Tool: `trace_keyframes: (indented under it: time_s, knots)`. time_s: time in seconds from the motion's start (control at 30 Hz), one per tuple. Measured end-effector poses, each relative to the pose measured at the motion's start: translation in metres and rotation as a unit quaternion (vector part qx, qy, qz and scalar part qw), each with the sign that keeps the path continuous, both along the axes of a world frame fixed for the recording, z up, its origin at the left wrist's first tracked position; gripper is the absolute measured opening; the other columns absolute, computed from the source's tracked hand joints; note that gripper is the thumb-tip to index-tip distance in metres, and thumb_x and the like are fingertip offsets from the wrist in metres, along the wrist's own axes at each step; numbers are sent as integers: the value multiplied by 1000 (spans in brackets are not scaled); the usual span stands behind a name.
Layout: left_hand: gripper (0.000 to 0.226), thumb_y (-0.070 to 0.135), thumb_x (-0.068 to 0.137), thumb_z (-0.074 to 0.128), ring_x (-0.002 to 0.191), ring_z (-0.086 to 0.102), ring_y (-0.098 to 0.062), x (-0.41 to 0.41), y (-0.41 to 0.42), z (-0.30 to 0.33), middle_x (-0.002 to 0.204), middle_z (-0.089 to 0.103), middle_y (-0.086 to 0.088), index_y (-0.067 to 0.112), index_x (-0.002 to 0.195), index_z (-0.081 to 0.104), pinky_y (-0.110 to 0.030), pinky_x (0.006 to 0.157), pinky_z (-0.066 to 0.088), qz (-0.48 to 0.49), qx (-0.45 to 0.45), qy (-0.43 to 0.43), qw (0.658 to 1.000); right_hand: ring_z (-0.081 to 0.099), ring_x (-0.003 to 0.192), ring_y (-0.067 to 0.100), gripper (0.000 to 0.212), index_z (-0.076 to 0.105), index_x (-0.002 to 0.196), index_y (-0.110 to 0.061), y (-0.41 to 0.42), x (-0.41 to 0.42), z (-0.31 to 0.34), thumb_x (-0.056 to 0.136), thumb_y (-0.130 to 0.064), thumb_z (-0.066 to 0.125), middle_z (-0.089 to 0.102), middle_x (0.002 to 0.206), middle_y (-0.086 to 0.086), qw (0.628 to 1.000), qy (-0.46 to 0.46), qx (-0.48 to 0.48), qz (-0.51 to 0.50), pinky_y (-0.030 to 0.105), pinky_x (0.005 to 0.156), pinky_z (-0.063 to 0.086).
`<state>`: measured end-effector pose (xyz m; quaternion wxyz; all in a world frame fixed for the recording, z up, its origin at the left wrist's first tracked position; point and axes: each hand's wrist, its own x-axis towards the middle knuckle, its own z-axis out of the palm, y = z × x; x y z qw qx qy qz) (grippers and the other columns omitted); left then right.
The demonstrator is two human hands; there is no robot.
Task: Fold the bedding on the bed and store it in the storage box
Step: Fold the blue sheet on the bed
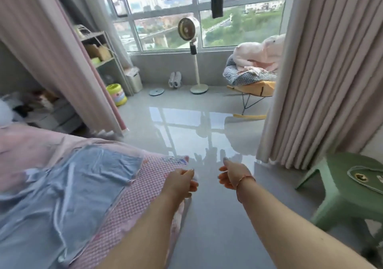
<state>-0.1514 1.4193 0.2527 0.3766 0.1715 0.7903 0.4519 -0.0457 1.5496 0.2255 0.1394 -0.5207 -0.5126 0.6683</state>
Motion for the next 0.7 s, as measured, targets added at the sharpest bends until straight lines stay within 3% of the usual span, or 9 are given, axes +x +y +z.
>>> trace_keyframes:
  time_s: [0.27, 0.43, 0.6, 0.7]
  knots:
    - [17, 22, 100, 46, 71, 64, -23, -140, -183, -12, 81, 68, -13, 10, 93, 57, -32, 69, 49, 208, 5, -31, 978, 51, 54, 19, 41, 57, 77, -6, -133, -178, -9, 100, -36, 40, 57, 63, 9, 988, -23, -27, 150, 25, 56, 39]
    - [17, 20, 101, 46, 63, 59, -23, -208, -276, -31, 73, 64, -14, 9, 89, 52, -29, 60, 46, 299, 2, -52, 953, 51, 53, 20, 42, 56, 75, -5, -209, -261, -35, 99, -36, 42, 57, 63, 10, 981, -39, -45, 184, 25, 55, 37]
    - [19, 20, 100, 46, 62, 57, -24, -245, -350, -65, 74, 62, -16, 3, 101, 55, -28, 56, 43, 406, 3, -105, 908, 51, 54, 20, 43, 56, 75, -6, -257, -318, -71, 99, -38, 41, 58, 64, 10, 970, -85, -64, 218, 23, 54, 37]
    - [19, 21, 101, 47, 61, 57, -23, -249, -384, -86, 74, 62, -15, 7, 92, 56, -27, 56, 43, 469, 8, -148, 871, 48, 55, 20, 43, 53, 75, -6, -273, -340, -90, 101, -36, 37, 55, 67, 11, 961, -114, -81, 239, 25, 55, 34]
